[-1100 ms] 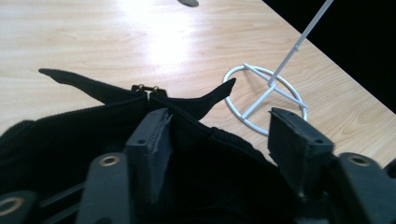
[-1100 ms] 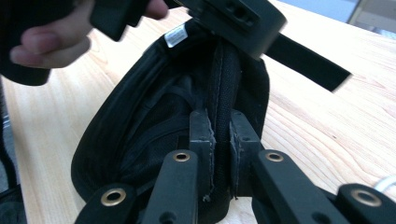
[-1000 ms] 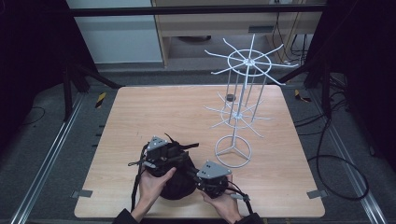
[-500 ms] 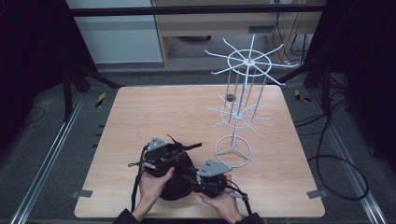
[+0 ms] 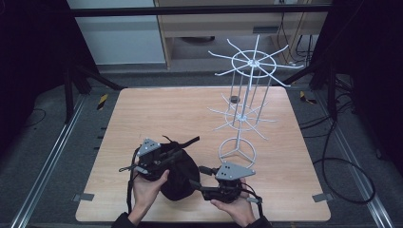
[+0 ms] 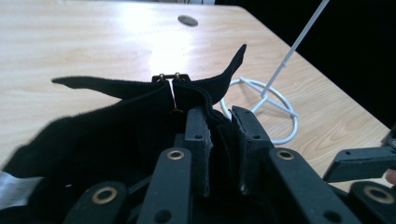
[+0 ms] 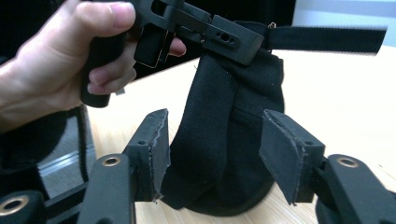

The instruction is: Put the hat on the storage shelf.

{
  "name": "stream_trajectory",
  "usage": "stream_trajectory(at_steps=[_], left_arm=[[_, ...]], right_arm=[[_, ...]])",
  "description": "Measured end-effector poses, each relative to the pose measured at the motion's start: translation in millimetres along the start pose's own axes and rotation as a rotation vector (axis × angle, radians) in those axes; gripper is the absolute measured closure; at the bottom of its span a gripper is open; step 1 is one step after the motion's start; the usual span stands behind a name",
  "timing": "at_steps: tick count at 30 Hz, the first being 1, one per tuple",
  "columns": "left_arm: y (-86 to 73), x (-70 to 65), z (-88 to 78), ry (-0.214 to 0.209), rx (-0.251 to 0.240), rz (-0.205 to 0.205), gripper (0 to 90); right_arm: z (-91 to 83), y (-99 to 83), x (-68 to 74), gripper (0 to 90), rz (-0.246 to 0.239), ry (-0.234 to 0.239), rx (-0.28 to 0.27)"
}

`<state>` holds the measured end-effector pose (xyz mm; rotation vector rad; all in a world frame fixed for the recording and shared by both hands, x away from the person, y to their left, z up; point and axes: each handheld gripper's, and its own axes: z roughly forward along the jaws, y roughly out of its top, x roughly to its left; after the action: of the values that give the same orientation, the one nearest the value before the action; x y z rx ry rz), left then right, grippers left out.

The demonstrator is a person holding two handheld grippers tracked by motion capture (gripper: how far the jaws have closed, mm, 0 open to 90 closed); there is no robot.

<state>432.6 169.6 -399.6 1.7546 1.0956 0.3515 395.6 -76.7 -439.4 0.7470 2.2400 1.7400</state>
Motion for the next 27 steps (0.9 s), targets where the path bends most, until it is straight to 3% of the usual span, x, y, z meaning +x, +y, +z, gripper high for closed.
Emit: stream_trajectory(at_steps=[2, 7, 9, 14, 22, 23, 25, 26, 27], left_arm=[[2.2, -1.1, -4.3, 0.017, -0.02, 0.023, 77.1], [4.0, 5.0, -8.0, 0.014, -0.039, 0.003, 77.8], [6.1, 8.8, -13.5, -0.003, -0.059, -0.015, 77.9], [12.0, 4.6, -25.1, -0.033, -0.106, -0.001, 78.1], [14.4, -12.2, -31.0, -0.113, -0.137, 0.042, 78.4], [13.8, -17.1, -30.2, -0.145, -0.135, 0.051, 78.4], [12.6, -22.0, -28.7, -0.161, -0.131, 0.067, 78.4], [12.3, -22.9, -27.9, -0.165, -0.128, 0.075, 78.5], [11.9, -23.8, -27.1, -0.167, -0.123, 0.085, 78.5]], right_arm=[[-0.5, 1.5, 1.2, 40.0, -0.004, 0.021, -0.015], [-1.8, 3.6, 2.5, 38.7, -0.017, 0.015, -0.017], [-2.4, 2.8, -0.9, 38.4, -0.012, -0.011, -0.009], [-0.1, -3.6, -8.9, 37.8, 0.018, -0.055, 0.028], [4.4, -4.9, -9.3, 37.0, 0.018, -0.045, 0.031], [5.6, -5.4, -9.4, 38.1, 0.015, -0.044, 0.032], [7.6, -6.6, -9.2, 44.2, 0.005, -0.036, 0.04], [8.6, -7.5, -9.2, 51.4, -0.004, -0.027, 0.048], [8.8, -7.8, -8.9, 64.0, -0.004, -0.017, 0.058]])
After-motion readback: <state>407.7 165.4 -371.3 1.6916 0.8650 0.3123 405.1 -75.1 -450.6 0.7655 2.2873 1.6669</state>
